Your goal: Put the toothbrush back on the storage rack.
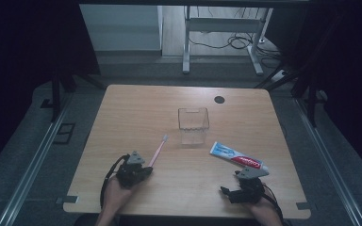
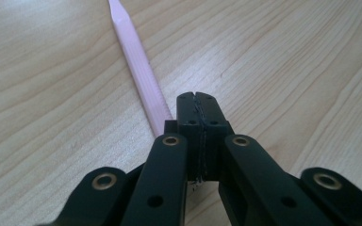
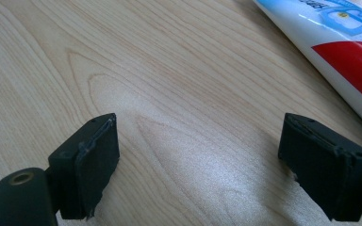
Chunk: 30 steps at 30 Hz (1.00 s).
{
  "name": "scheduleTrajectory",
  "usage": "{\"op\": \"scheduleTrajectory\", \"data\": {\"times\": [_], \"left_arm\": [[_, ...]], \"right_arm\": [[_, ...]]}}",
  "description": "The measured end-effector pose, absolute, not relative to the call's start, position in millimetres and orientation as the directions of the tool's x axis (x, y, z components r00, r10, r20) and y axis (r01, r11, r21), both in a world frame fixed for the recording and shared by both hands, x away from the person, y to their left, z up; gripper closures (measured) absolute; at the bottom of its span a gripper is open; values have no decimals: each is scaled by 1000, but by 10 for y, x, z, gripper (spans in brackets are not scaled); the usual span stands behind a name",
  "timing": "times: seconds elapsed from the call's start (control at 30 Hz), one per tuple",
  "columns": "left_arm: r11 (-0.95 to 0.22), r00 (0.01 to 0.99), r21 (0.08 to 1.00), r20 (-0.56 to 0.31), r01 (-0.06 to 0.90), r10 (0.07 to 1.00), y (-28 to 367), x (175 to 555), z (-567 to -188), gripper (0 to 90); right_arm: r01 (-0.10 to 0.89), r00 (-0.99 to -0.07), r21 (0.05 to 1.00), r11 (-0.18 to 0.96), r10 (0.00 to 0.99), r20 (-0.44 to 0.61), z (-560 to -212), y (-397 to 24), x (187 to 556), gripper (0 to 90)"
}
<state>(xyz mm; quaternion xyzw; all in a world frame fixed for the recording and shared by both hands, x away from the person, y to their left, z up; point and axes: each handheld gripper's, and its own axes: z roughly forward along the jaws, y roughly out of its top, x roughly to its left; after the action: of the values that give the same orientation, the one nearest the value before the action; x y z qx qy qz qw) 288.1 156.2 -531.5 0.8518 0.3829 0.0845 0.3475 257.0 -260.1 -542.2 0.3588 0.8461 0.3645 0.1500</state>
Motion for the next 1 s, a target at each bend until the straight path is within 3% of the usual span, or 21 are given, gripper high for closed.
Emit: {"op": "scheduleTrajectory", "data": {"times": [0.5,1.0], "left_arm": [[-456,648,641,-87,618,757,1762,2935,-5315,886],[-417,628,653,-115,632,770,1903,2968,-5269,868]], "right_arm": [[498,-697,725,477,717,8,-5422,-2600,2570,126],[498,-698,725,477,716,8,-5422,-2601,2570,126]]}}
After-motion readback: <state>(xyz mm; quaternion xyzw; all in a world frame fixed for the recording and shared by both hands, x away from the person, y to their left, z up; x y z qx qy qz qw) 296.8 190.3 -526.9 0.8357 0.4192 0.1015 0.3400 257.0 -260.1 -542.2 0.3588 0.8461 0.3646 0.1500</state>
